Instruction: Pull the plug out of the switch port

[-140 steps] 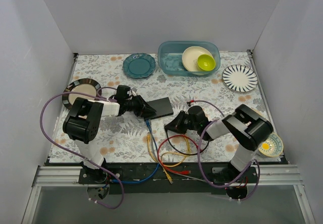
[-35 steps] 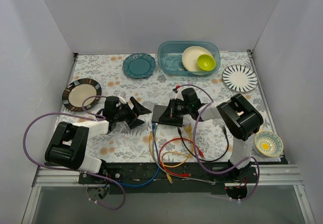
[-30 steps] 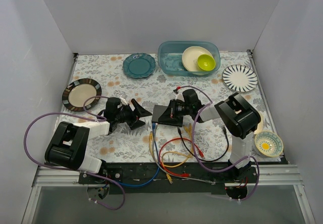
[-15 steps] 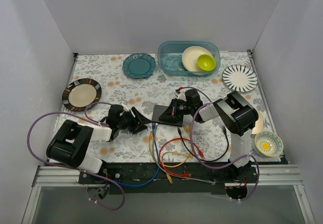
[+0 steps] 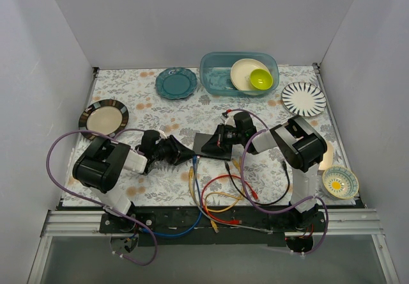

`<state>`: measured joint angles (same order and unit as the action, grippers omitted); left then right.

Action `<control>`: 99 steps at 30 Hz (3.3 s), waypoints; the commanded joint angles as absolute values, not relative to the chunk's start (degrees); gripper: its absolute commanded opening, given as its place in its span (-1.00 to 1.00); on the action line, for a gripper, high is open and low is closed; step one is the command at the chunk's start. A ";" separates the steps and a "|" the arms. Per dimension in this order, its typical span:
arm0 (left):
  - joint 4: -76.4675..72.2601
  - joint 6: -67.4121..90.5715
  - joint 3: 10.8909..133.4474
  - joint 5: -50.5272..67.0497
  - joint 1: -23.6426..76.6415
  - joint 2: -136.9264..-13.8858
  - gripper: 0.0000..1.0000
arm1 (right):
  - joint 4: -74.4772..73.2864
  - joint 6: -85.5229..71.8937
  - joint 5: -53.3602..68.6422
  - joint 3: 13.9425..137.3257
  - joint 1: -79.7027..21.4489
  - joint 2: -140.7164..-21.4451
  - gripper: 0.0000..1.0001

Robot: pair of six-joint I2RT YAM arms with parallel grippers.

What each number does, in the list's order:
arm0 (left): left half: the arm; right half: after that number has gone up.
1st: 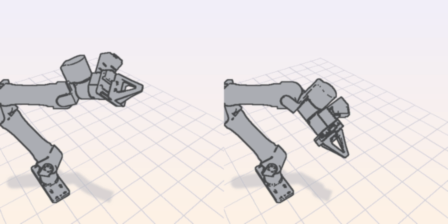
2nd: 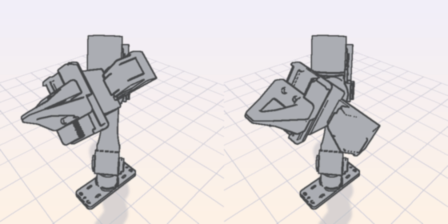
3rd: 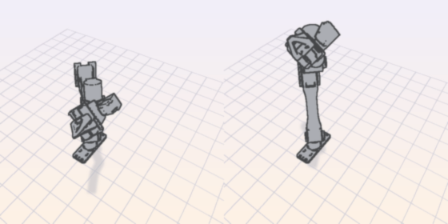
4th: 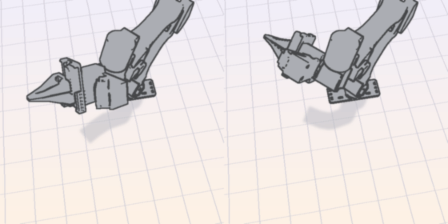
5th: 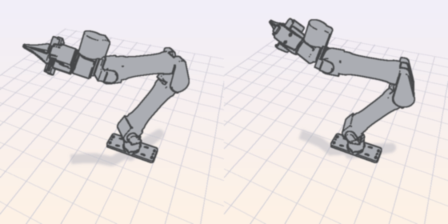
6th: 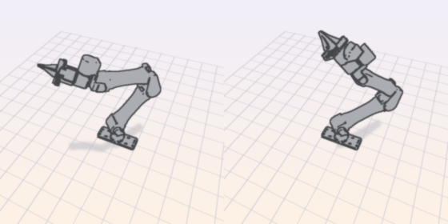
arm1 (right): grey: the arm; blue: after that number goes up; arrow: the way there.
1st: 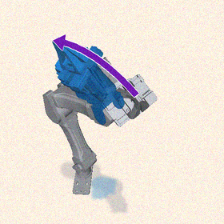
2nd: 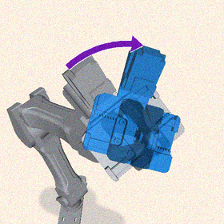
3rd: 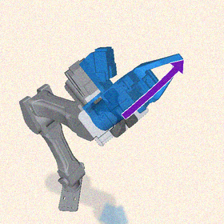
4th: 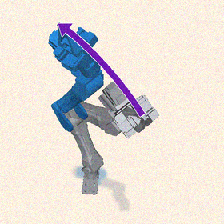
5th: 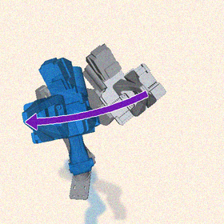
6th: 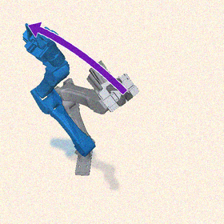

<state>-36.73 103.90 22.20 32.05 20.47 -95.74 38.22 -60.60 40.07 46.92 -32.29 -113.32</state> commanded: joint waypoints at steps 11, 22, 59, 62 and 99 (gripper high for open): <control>-42.19 103.45 20.48 36.82 20.65 -97.65 -0.37 | 34.45 -56.87 38.50 48.52 -31.64 -115.93 -0.97; -42.36 103.53 19.60 36.48 20.65 -98.70 -0.37 | 33.93 -56.25 38.50 48.60 -31.20 -116.28 -0.97; -34.63 116.28 24.87 30.41 20.65 -102.04 -0.30 | 34.89 -56.87 38.41 47.90 -31.29 -116.37 -0.97; -34.37 116.10 24.96 30.41 20.65 -102.57 -0.38 | 34.81 -56.78 38.50 48.16 -31.29 -116.46 -0.97; -28.65 111.01 25.05 32.96 20.65 -101.25 -1.00 | 6.50 -36.20 27.78 47.47 -38.58 -99.04 -0.97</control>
